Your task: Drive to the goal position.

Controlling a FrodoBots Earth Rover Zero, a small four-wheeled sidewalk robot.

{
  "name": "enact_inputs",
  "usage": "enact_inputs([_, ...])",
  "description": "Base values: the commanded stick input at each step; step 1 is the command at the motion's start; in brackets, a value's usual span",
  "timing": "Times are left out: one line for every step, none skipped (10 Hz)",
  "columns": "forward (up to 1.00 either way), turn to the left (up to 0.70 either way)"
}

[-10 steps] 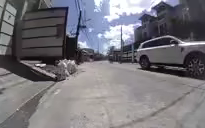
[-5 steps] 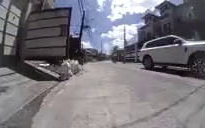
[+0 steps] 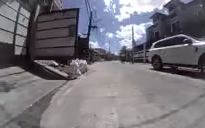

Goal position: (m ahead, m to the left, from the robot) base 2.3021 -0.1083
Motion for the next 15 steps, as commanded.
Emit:
enact_inputs([0.00,0.01])
enact_inputs([0.00,0.00])
enact_inputs([0.00,0.00])
enact_inputs([0.00,0.02])
enact_inputs([0.00,0.07])
enact_inputs([0.00,0.12])
enact_inputs([0.00,0.17])
enact_inputs([0.00,0.23])
enact_inputs([0.00,0.24])
enact_inputs([0.00,0.23])
enact_inputs([0.00,0.22])
enact_inputs([0.00,0.21])
enact_inputs([0.00,0.19])
enact_inputs([0.00,0.17])
enact_inputs([0.00,0.15])
